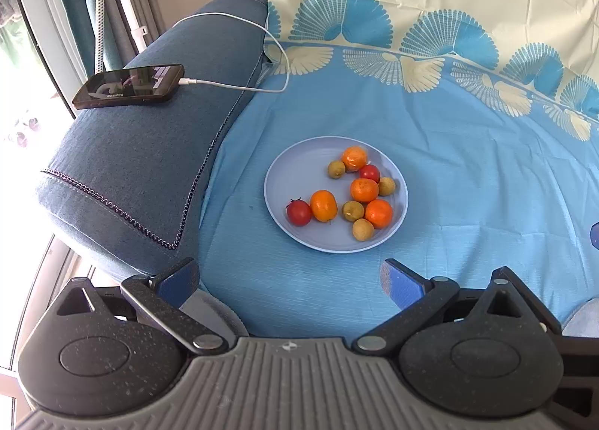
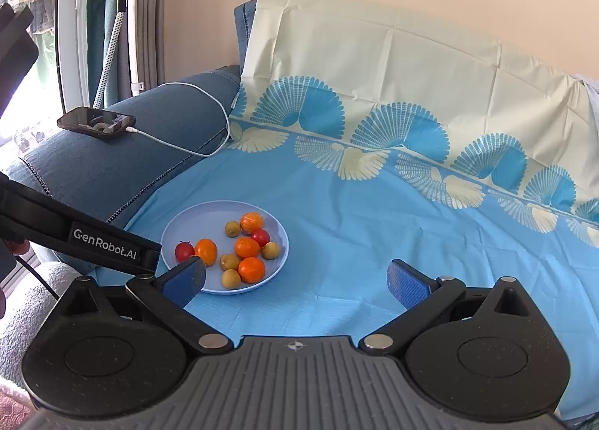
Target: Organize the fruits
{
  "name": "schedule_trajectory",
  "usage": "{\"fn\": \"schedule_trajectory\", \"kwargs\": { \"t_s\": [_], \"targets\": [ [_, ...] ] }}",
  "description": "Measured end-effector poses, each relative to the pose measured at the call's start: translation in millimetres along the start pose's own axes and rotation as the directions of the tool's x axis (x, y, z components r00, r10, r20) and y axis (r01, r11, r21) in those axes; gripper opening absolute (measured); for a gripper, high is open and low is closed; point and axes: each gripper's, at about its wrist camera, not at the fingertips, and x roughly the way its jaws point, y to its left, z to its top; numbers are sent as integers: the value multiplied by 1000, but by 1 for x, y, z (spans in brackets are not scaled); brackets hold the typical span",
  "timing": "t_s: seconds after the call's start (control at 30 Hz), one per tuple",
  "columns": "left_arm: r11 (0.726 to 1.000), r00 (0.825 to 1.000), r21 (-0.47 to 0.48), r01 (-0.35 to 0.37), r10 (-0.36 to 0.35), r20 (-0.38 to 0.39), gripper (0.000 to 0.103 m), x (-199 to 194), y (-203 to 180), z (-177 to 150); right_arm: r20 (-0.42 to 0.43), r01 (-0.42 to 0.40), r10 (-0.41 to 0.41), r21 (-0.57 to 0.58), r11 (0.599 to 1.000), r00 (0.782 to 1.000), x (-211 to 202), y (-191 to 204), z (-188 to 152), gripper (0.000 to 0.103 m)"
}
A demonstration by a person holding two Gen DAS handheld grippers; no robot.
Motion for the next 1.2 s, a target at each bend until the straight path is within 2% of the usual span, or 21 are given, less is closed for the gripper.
{"fn": "schedule_trajectory", "kwargs": {
  "t_s": [1.2],
  "targets": [
    [999,1000,35,-20,20,2,103,-1,-9,4,5,6,-7,19,1000,1000,1,-3,-1,102]
  ]
}}
